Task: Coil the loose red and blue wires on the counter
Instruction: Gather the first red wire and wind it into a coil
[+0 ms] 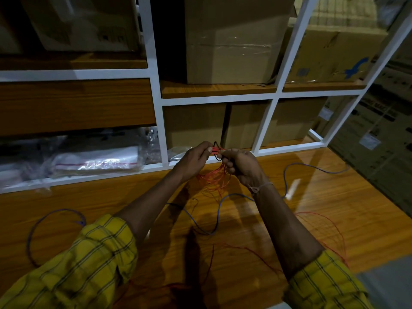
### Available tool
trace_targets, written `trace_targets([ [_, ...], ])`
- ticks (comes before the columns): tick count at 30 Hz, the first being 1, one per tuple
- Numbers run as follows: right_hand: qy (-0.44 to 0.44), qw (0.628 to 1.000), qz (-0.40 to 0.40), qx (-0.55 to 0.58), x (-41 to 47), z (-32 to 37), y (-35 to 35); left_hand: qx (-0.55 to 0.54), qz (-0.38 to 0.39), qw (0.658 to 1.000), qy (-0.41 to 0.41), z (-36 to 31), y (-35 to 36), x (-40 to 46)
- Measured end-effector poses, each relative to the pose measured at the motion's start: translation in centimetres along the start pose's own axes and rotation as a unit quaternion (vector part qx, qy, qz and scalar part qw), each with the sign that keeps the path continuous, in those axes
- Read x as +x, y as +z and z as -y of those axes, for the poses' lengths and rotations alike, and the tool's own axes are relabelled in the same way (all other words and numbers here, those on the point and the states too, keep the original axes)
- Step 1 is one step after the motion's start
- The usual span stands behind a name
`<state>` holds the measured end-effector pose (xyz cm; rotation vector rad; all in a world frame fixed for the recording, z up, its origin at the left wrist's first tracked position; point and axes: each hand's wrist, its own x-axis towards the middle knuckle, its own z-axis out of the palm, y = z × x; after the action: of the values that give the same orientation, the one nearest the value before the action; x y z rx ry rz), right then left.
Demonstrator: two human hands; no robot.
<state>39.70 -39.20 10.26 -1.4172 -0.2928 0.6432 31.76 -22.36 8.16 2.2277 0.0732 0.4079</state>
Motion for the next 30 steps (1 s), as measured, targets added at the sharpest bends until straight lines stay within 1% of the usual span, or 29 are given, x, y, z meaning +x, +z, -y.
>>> trace_targets([
  [6,0.015,1.0,-0.022,-0.001,0.0,0.2,0.2,0.005,0.008,1.0,0.003,-0.2,-0.2,-0.3],
  [13,0.019,1.0,-0.015,-0.008,0.0,0.4,0.3,-0.007,0.003,1.0,0.003,-0.1,-0.2,-0.3],
  [17,0.021,1.0,-0.011,-0.009,-0.1,0.5,0.4,-0.037,0.002,0.999,-0.004,0.1,0.0,-0.2],
  [21,0.021,1.0,-0.01,0.0,0.0,0.5,0.5,-0.097,-0.002,0.995,-0.022,0.7,0.3,0.1],
  [25,0.023,1.0,-0.011,0.004,0.1,0.4,0.6,-0.161,-0.027,0.985,-0.058,0.4,0.6,0.1],
  [30,0.026,0.999,0.0,0.023,0.3,0.1,0.9,-0.176,-0.093,0.978,-0.066,0.3,1.0,0.3],
])
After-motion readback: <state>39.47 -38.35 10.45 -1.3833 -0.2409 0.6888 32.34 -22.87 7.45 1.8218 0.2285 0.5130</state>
